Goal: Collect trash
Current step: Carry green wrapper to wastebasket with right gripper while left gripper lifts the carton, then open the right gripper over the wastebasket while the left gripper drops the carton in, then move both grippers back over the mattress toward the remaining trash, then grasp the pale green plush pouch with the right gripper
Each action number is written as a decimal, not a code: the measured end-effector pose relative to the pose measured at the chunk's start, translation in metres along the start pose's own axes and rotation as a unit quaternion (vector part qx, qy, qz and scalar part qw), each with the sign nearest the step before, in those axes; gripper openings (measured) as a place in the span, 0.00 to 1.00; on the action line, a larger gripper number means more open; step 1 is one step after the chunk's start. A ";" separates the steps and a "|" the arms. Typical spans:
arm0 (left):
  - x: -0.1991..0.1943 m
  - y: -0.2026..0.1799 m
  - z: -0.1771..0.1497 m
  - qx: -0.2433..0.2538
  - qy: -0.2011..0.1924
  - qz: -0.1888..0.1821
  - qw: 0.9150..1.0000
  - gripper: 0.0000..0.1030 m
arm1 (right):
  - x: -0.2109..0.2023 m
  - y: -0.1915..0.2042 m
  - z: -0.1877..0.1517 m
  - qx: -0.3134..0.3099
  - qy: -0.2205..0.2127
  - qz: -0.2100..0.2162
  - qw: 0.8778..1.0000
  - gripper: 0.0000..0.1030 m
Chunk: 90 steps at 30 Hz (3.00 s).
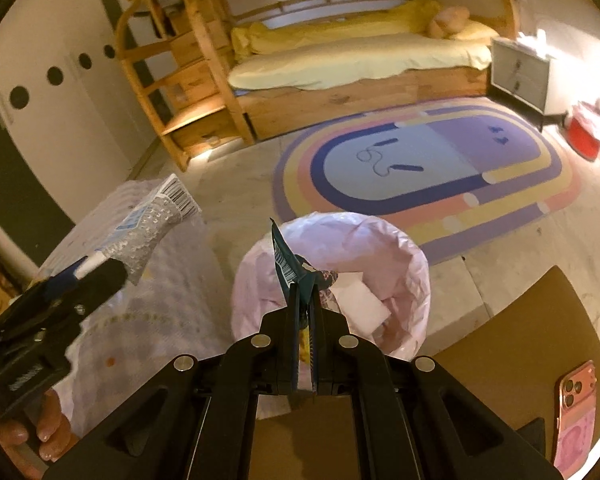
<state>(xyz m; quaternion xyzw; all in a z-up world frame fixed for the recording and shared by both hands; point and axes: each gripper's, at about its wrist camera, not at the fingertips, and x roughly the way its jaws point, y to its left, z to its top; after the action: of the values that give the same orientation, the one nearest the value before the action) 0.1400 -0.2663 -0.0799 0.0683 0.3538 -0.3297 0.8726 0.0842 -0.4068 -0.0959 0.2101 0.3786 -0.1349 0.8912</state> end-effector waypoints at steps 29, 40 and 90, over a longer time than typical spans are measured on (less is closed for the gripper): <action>-0.152 0.088 -0.074 -0.114 -0.023 0.118 0.986 0.77 | -0.071 0.078 -0.028 -0.065 -0.025 0.060 0.996 0.48; -0.280 0.117 -0.118 -0.167 -0.101 0.217 0.957 0.82 | -0.123 0.147 -0.063 -0.148 -0.052 0.130 0.979 0.47; -0.260 0.268 -0.158 -0.247 -0.019 0.303 0.920 0.86 | 0.029 0.377 -0.075 -0.215 0.052 0.060 0.973 0.38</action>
<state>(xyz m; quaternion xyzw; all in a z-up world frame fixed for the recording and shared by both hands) 0.0783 0.1337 -0.0547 -0.0518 0.3696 0.0475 0.9265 0.2084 -0.0430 -0.0617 0.0426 0.4310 0.0139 0.9012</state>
